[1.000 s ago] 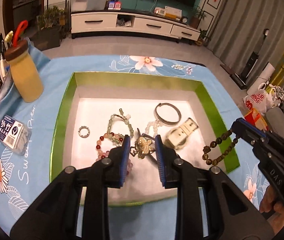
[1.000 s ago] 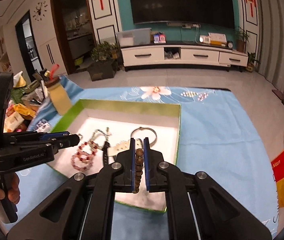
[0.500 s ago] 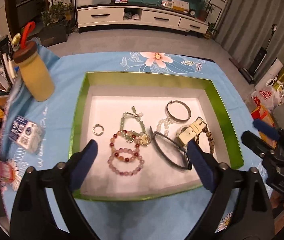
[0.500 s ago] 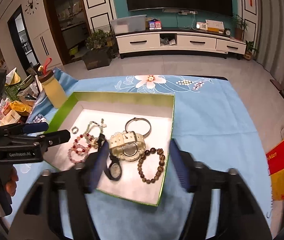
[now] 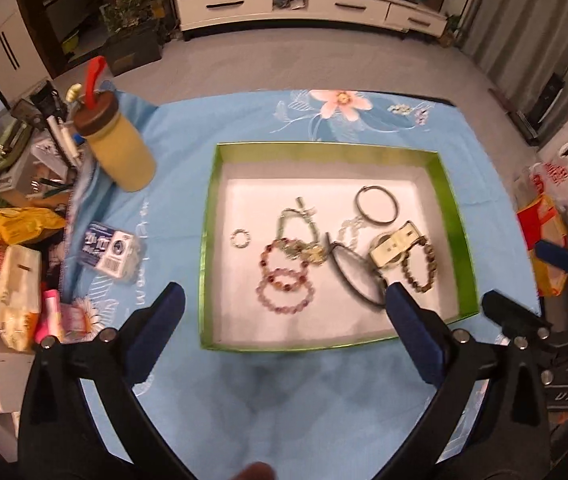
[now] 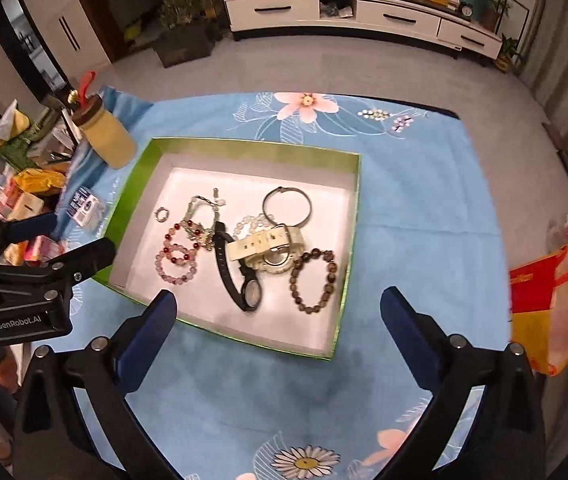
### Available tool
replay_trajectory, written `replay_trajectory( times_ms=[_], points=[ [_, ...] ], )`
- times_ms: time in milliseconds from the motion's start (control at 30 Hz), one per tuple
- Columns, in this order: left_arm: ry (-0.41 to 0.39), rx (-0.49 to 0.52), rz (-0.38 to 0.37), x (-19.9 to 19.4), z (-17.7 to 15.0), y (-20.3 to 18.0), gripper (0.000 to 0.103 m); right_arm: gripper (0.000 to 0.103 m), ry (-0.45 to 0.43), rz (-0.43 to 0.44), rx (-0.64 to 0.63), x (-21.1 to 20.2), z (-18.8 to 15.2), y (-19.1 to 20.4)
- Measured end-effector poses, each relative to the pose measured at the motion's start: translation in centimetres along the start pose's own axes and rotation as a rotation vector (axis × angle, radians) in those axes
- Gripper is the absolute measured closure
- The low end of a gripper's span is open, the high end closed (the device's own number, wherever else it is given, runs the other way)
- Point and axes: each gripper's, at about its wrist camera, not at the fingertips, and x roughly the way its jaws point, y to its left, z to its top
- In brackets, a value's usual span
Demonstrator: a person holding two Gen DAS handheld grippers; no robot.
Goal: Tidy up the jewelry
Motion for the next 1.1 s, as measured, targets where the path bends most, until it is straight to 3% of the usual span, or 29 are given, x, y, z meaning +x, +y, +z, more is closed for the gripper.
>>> replay_trajectory(
  times_ms=[400,1100],
  points=[
    [-0.011,0.010,0.034,-1.9,1.2,-0.6,0.002,0.001,-0.004,-0.022,-0.001,-1.1,1.8,-0.2],
    [0.001,0.006,0.059,-1.7,1.7,-0.7,0.002,0.001,0.001,-0.031,0.012,-0.8,2.2,-0.6]
  ],
)
